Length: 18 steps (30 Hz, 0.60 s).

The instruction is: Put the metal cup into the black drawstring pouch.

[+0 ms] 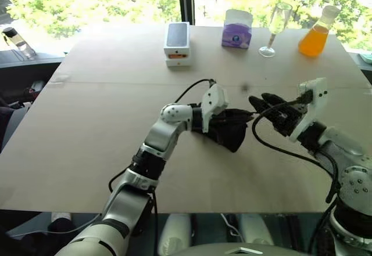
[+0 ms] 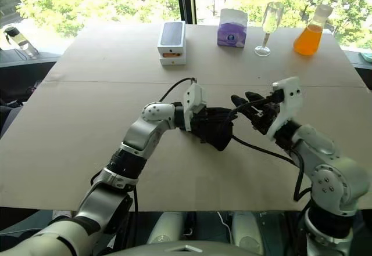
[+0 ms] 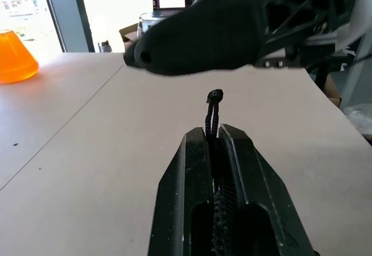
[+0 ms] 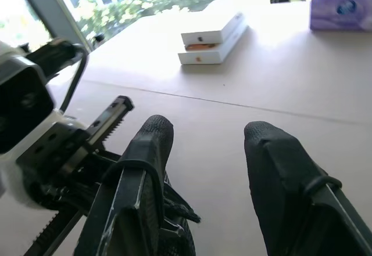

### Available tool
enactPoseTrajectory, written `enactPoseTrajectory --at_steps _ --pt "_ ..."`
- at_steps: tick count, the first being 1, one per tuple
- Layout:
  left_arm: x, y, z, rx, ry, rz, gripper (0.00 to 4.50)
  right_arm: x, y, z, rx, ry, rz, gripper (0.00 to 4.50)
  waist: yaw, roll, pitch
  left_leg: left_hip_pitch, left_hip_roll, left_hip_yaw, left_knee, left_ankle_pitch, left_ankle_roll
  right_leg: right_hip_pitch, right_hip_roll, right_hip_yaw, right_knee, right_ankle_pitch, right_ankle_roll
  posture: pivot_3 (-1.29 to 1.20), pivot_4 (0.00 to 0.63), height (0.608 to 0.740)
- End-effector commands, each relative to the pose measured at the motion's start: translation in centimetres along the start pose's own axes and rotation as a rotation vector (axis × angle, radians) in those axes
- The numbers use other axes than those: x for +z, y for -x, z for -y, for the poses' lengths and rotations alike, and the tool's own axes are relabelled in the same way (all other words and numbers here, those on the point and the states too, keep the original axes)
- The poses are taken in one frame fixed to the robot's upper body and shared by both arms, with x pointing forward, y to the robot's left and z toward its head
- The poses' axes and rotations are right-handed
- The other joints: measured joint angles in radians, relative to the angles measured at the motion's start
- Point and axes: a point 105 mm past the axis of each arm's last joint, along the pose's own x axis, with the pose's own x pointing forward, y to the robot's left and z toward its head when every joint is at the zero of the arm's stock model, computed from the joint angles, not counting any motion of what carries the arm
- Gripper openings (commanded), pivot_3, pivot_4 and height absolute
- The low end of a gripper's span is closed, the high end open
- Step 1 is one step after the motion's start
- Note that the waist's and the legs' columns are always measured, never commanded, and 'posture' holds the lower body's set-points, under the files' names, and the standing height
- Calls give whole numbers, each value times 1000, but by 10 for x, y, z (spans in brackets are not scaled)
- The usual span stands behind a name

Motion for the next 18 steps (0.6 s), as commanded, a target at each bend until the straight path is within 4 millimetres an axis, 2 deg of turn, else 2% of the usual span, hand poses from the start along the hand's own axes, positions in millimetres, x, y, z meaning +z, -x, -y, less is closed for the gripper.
enactPoseTrajectory --at_steps 1,6,13,18 --pt "15 2 -2 30 -26 52 0 -1 3 -14 -17 -44 35 2145 -1 0 0 0 0 0 0 0 0 0 0 0 0 0 0 0 150 737" --pt "15 0 -3 57 -8 60 0 -8 1 -29 -12 -94 46 2145 -2 0 0 0 0 0 0 0 0 0 0 0 0 0 0 0 150 737" --pt "16 -3 0 65 7 67 0 -4 -4 -39 6 -187 114 2145 -2 0 0 0 0 0 0 0 0 0 0 0 0 0 0 0 150 737" --pt "17 -2 -2 80 10 66 0 -8 -9 -45 23 -120 87 2145 -3 0 0 0 0 0 0 0 0 0 0 0 0 0 0 0 150 737"
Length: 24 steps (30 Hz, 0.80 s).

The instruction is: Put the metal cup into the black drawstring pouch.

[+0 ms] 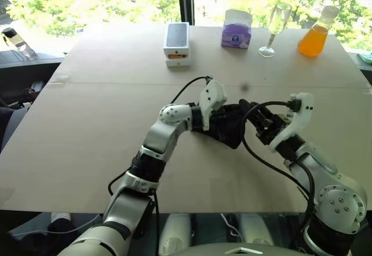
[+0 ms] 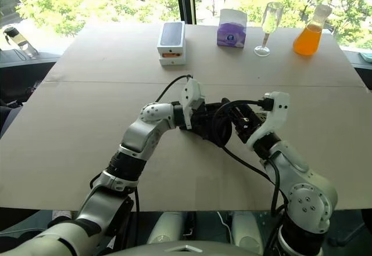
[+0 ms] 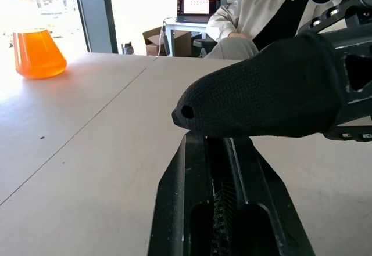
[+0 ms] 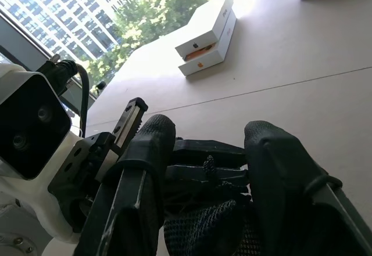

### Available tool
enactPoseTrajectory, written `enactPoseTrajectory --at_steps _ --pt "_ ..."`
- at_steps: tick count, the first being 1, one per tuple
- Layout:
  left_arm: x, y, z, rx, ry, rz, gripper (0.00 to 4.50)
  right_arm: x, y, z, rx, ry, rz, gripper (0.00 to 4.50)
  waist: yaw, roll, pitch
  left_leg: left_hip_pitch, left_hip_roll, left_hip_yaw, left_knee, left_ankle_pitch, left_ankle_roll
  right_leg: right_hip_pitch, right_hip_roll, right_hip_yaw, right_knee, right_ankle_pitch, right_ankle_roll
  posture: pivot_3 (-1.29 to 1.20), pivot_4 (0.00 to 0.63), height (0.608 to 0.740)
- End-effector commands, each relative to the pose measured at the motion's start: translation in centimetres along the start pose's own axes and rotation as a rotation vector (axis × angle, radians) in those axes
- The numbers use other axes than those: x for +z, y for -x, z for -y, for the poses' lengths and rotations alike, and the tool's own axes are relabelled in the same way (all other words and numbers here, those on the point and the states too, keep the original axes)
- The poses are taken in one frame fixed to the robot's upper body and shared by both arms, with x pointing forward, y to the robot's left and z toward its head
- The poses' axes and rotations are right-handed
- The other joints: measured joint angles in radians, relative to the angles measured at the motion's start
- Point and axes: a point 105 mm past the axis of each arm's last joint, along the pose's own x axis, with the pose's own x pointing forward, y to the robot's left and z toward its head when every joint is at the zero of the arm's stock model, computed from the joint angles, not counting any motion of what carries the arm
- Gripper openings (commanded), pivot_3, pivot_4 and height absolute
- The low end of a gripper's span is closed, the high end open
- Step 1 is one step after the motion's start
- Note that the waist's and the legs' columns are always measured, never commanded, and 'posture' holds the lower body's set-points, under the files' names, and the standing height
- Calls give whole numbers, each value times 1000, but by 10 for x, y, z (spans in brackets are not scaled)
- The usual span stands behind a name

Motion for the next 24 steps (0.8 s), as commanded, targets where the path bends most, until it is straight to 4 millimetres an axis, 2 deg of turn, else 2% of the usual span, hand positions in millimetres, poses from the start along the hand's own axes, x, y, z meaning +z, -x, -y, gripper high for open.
enactPoseTrajectory --at_steps 1,4,6,9,15,18,24 --pt "13 -2 3 -3 -22 47 0 3 -1 -14 62 76 10 2145 0 0 0 0 0 0 0 0 0 0 0 0 0 0 0 0 150 737" --pt "15 -2 2 1 -17 50 0 17 -4 1 -17 66 87 2145 0 0 0 0 0 0 0 0 0 0 0 0 0 0 0 0 150 737" --pt "15 -2 2 1 -15 49 0 35 -3 15 -81 -2 185 2145 0 0 0 0 0 0 0 0 0 0 0 0 0 0 0 0 150 737" --pt "15 -1 2 3 -12 48 0 47 0 20 -89 -38 237 2145 2 0 0 0 0 0 0 0 0 0 0 0 0 0 0 0 150 737" --pt "15 -1 1 8 1 51 0 27 6 2 -7 -20 141 2145 0 0 0 0 0 0 -2 0 0 0 0 0 -1 0 0 0 150 737" --pt "15 -1 1 10 6 52 0 14 11 -7 51 48 64 2145 0 0 0 0 0 0 -2 0 0 0 0 0 -1 0 0 0 150 737" --pt "15 1 0 10 11 49 0 -1 18 -6 74 219 -22 2145 0 0 0 0 0 0 -1 0 0 0 0 0 -1 0 0 0 150 737"
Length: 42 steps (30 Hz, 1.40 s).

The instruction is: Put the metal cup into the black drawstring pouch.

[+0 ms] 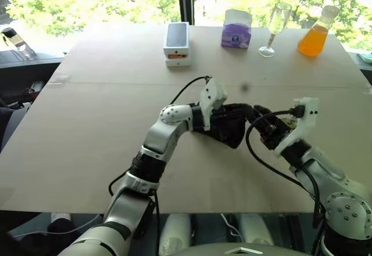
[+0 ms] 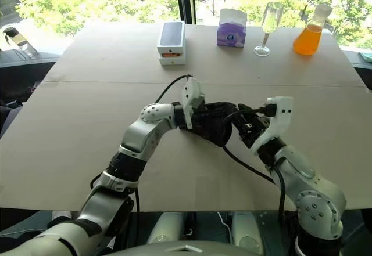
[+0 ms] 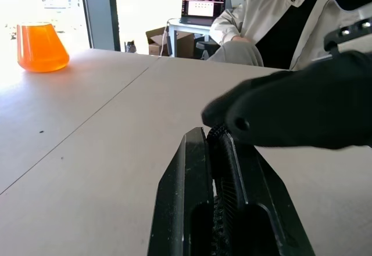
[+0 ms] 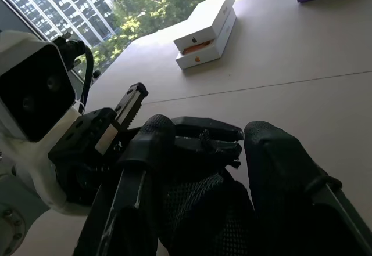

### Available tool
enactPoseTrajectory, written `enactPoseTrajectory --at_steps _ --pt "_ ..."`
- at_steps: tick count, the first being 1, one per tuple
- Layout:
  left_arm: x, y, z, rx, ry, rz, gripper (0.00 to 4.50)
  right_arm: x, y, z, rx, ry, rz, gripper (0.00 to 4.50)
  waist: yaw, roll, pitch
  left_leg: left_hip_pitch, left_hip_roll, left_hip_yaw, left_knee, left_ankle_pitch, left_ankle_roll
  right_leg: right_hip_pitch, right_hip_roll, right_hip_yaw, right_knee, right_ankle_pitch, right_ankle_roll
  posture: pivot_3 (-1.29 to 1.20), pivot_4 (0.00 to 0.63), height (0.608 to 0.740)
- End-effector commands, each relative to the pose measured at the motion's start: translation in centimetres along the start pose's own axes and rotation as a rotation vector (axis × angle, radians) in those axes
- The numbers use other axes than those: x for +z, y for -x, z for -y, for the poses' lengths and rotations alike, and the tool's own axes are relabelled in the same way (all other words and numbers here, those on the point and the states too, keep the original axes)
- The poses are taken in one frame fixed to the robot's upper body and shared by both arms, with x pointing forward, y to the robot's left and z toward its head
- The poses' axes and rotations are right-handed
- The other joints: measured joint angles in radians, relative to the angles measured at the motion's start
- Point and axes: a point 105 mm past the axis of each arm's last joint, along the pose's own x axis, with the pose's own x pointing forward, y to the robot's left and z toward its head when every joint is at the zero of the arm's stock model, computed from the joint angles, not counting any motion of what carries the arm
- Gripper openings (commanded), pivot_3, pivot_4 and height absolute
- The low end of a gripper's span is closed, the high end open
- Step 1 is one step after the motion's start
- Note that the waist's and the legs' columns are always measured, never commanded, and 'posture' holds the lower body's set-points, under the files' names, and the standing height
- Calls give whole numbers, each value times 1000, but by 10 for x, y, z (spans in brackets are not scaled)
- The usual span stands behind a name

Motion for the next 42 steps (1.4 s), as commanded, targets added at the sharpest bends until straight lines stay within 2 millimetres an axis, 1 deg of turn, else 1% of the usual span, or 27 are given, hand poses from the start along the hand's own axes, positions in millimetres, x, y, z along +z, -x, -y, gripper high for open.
enactPoseTrajectory --at_steps 1,4,5,8,9,12,14,16,18,20,25,29,31,36,39,41,42 --pt "15 0 1 -5 -31 47 0 9 3 -9 39 134 37 2145 0 0 0 0 0 0 0 0 0 0 0 0 0 0 0 0 150 737" --pt "17 0 0 -5 -25 49 0 4 2 -5 31 274 9 2145 0 0 0 0 0 0 0 0 0 0 0 0 0 0 0 0 150 737" --pt "17 1 0 -6 -26 48 0 4 1 -1 12 332 4 2145 0 0 0 0 0 0 0 0 0 0 0 0 0 0 0 0 150 737" --pt "16 1 0 -7 -27 45 0 5 2 6 4 565 -26 2145 1 0 0 0 0 0 0 0 0 0 0 0 0 0 0 0 150 737" --pt "16 1 0 -7 -29 43 0 6 4 9 10 665 -50 2145 1 0 0 0 0 0 0 0 0 0 0 0 0 0 0 0 150 737" --pt "16 2 0 -10 -34 38 0 14 10 17 32 863 -103 2145 1 0 0 0 0 0 1 0 0 0 0 0 0 0 0 0 150 737" --pt "15 1 1 -16 -38 36 0 22 10 21 29 910 -100 2145 1 -1 0 0 0 0 1 0 0 0 0 0 0 0 1 0 150 737" --pt "15 1 2 -20 -40 35 0 31 8 23 19 889 -66 2145 1 -1 0 0 0 0 1 0 0 0 1 -1 0 -1 1 0 150 737" --pt "15 0 2 -20 -40 35 0 35 6 23 16 861 -43 2145 1 -1 0 0 0 0 1 0 0 0 1 0 0 -1 2 0 150 737" --pt "15 0 2 -20 -40 36 0 36 4 22 15 832 -22 2145 1 -1 0 0 0 0 1 0 0 0 1 0 0 -1 2 0 150 737" --pt "15 0 4 -23 -40 35 0 31 1 21 22 774 -4 2145 2 -1 0 0 0 0 1 0 0 0 0 0 0 0 0 0 150 737" --pt "15 0 4 -21 -38 36 0 36 -2 21 1 716 40 2145 2 -1 0 0 0 0 1 0 0 0 0 0 0 0 0 0 150 737" --pt "15 0 4 -21 -38 37 0 39 -2 21 -5 662 60 2145 2 -1 0 0 0 0 1 0 0 0 1 0 0 0 0 0 150 737" --pt "15 -1 4 -23 -36 40 0 27 -4 14 31 386 64 2145 1 -1 0 0 0 0 1 0 0 0 1 0 0 0 0 0 150 737" --pt "15 -1 5 -23 -36 40 0 19 -3 12 34 289 44 2145 2 0 0 0 0 0 1 0 0 0 1 0 0 0 0 0 150 737" --pt "15 -1 4 -22 -35 40 0 19 -3 12 29 252 46 2145 2 0 0 0 0 0 1 0 0 0 0 0 0 0 0 0 150 737" --pt "15 -1 4 -21 -35 40 0 20 -3 13 20 206 62 2145 2 0 0 0 0 0 1 0 0 0 0 0 0 0 0 0 150 737"
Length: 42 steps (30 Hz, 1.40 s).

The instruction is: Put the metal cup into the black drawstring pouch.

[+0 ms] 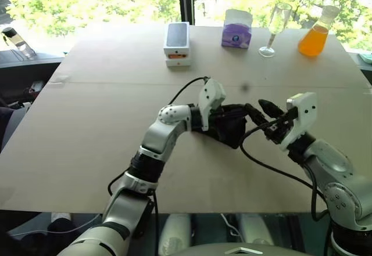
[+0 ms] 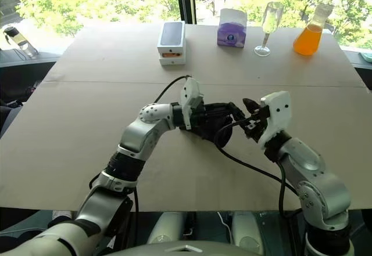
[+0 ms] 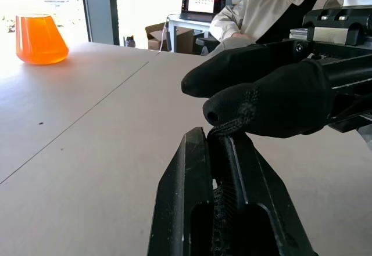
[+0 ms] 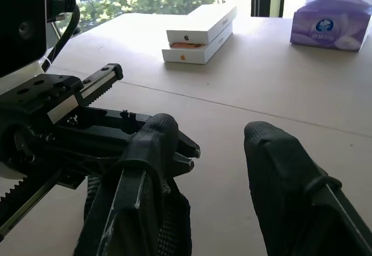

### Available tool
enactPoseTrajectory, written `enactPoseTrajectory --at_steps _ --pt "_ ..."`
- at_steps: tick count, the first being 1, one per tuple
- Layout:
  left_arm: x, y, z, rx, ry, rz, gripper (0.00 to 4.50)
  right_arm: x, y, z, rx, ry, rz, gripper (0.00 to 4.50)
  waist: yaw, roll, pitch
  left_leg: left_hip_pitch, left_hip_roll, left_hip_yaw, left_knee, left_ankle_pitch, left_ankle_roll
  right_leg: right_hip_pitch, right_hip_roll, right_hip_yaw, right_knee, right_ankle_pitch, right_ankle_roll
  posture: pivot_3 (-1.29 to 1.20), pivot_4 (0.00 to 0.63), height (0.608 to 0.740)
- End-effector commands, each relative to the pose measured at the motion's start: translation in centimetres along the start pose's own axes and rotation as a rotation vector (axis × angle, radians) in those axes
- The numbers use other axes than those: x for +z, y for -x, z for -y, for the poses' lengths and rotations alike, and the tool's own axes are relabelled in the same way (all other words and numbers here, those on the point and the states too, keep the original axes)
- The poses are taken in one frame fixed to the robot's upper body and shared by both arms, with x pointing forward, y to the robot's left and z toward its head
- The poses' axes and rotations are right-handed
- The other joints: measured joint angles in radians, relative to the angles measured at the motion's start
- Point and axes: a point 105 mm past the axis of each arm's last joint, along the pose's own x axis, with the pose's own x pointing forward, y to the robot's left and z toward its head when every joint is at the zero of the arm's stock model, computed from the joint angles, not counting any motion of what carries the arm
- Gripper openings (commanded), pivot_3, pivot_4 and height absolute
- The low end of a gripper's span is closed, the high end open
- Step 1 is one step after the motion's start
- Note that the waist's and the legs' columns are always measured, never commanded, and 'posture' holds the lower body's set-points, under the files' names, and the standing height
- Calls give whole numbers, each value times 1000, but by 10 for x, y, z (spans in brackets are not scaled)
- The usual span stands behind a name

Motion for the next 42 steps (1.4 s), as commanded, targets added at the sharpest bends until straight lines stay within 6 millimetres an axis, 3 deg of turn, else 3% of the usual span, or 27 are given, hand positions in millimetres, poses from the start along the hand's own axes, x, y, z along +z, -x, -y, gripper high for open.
enactPoseTrajectory --at_steps 1,10,16,31,42 --pt "16 -3 5 -19 -47 49 0 10 3 -1 -18 -104 58 2145 0 0 0 0 0 0 0 0 0 0 0 0 0 0 0 0 150 737" --pt "18 -1 0 7 -21 58 0 25 5 -2 -36 -428 216 2145 -1 0 0 0 0 0 0 0 0 0 0 0 0 0 0 0 150 737" --pt "22 -3 -7 48 -4 70 0 24 6 -7 -35 -460 191 2145 -1 0 0 0 0 0 0 0 0 0 0 1 0 0 0 0 150 737" --pt "19 -10 -11 83 14 43 0 33 -3 -27 16 -259 164 2145 -1 0 0 0 0 0 0 0 0 0 1 0 0 0 0 0 150 737" --pt "21 -13 -6 61 2 55 0 23 -14 -29 3 -96 116 2145 -1 0 0 0 0 0 0 0 0 0 0 0 0 0 0 0 150 737"
